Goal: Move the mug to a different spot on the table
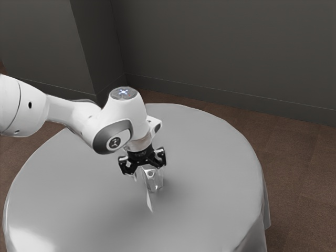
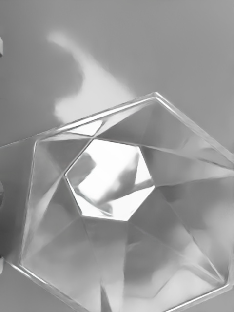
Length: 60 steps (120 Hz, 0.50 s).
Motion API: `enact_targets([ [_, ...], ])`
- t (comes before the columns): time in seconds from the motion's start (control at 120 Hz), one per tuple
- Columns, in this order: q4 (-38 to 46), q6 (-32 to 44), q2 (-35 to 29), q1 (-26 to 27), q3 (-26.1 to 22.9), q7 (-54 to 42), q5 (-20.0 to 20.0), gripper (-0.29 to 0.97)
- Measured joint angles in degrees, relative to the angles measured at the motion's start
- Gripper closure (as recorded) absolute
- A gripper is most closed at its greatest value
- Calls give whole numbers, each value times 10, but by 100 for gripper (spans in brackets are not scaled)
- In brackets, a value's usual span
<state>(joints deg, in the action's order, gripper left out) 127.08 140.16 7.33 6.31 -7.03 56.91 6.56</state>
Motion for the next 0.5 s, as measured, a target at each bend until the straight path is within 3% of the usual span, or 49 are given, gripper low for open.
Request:
enact_targets([
  [0.375,-6,33,42,3,0,90,62,24],
  [0.5,-7,37,44,6,0,109,69,34],
])
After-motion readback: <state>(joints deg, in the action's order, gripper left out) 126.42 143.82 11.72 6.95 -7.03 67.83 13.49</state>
